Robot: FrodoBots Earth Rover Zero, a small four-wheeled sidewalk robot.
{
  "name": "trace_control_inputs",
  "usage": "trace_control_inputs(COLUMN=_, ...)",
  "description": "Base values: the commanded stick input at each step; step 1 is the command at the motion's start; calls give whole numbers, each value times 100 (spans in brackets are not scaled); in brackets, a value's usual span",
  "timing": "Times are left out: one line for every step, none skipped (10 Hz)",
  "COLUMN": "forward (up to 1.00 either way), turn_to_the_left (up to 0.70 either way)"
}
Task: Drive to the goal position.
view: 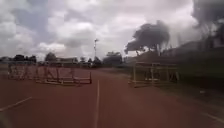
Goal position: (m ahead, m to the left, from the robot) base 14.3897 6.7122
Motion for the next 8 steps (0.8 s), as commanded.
trace_control_inputs(forward=70, turn_to_the_left=-19)
trace_control_inputs(forward=70, turn_to_the_left=-2)
trace_control_inputs(forward=70, turn_to_the_left=0)
trace_control_inputs(forward=70, turn_to_the_left=0)
trace_control_inputs(forward=70, turn_to_the_left=0)
trace_control_inputs(forward=70, turn_to_the_left=0)
trace_control_inputs(forward=70, turn_to_the_left=0)
trace_control_inputs(forward=70, turn_to_the_left=0)
